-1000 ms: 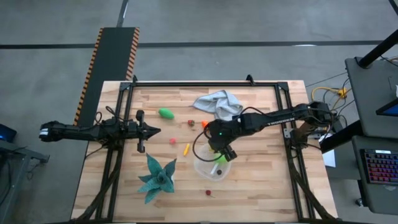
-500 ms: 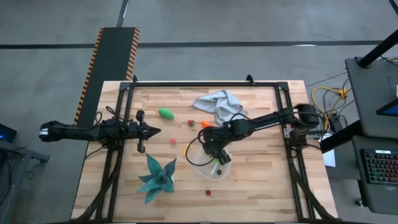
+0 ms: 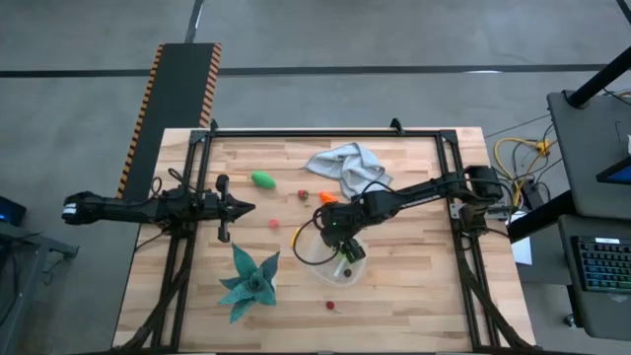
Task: Pick and placing Produce into tupperware
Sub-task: Put the lemon into the container, then put the carrot into the container
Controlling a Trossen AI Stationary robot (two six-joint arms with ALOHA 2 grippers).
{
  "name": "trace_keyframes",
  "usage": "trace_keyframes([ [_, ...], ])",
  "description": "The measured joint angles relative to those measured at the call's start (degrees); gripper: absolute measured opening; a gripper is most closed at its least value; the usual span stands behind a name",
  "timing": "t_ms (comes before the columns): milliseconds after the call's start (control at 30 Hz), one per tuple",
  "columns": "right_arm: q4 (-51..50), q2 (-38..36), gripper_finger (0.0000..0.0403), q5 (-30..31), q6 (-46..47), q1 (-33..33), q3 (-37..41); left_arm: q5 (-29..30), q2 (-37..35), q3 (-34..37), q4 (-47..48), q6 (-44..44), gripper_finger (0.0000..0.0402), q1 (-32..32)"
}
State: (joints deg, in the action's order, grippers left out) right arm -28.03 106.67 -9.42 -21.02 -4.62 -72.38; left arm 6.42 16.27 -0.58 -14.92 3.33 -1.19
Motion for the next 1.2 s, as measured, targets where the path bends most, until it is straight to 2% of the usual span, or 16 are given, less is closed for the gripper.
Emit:
trace_keyframes([
  [300,-0.24,-0.02,0.0270,0.30,0.04,0.02,-0.23,0.02,0.00,0.00,0.02,0.00,0.0000,-0.01],
  [467,-0.09,-0.09,0.0271,1.02,0.24,0.36,-2.81,0.02,0.00,0.00,0.04,0.00,0.0000,0.00],
  [633,-0.21,-0.11,0.0264,6.67,0.64,1.71,-6.05,0.02,0.00,0.00,0.04,0.00,0.0000,-0.02],
  [867,-0.58,-0.13,0.0262,14.91,9.00,5.75,-11.33,0.02,0.00,0.00,0.04,0.04,0.0000,0.00],
  [1200,-15.45,2.95,0.0287,14.58,21.74,12.22,-20.26,0.02,0.02,0.00,0.03,0.09,0.0000,-0.01],
])
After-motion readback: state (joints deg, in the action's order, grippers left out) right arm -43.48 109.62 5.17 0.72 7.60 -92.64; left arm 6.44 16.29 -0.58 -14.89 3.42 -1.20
